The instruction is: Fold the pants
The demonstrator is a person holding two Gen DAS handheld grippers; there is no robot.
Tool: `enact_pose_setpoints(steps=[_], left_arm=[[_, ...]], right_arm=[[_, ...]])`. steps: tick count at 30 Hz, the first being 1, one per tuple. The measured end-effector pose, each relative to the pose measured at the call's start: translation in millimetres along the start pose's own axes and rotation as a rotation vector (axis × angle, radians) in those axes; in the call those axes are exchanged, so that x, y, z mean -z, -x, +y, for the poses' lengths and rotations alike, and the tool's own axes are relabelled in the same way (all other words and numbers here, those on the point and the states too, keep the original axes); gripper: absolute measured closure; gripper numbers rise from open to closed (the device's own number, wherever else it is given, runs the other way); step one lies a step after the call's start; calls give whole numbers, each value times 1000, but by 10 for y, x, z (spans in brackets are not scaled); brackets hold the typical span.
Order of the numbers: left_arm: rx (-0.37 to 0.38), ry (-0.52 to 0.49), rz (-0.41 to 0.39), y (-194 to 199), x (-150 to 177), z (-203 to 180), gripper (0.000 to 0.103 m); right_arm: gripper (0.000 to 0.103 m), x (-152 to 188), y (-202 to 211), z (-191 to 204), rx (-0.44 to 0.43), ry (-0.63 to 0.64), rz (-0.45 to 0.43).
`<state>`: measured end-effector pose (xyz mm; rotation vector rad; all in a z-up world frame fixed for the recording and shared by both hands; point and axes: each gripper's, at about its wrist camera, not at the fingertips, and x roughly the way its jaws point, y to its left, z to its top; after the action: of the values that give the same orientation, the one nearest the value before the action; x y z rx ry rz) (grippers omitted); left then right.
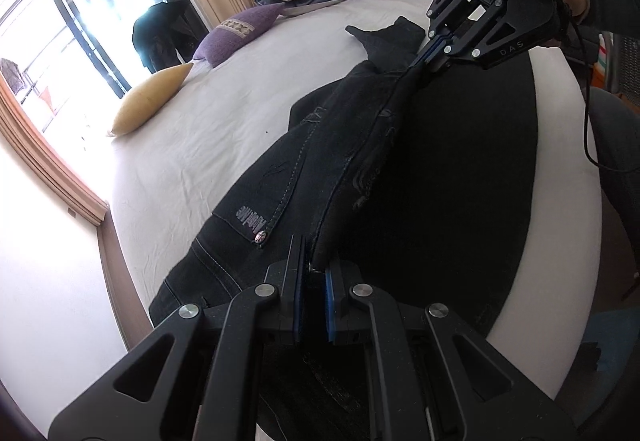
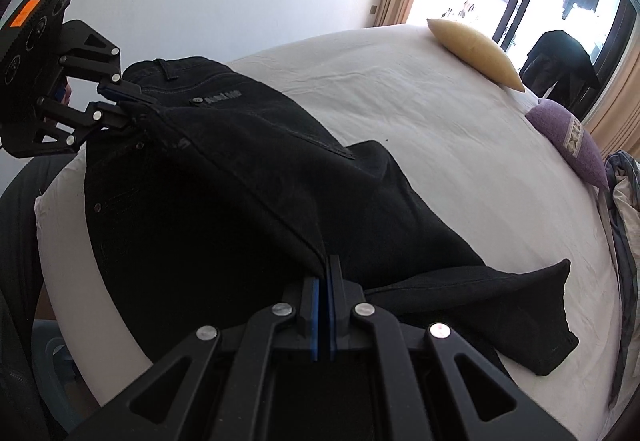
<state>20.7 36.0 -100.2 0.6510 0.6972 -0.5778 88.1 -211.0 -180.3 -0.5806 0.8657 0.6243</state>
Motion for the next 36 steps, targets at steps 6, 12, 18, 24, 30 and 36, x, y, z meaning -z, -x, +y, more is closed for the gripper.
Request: enact_pose_setpoints(steps=[6,12,18,24,30,36], left_arm=[[29,-91,30,65,204,-298,96],[90,-128,66,80,464,-485,96],[108,-152,85,96,553,-541,96],[121,-170,98,63,615,-584,96],[129,-178,114,-53,603,-559,96],[133,-175,112,-70,616,-544,96]], right_arm=[[99,242,29,444,77,113,50],[99,428,52,732,101,138,75],[99,525,-5,927,111,152,103],[99,575,-34,1030,111,161,118],[99,634,-119,1119,121,175,143],[99,628,-95,1151,125,171,145]])
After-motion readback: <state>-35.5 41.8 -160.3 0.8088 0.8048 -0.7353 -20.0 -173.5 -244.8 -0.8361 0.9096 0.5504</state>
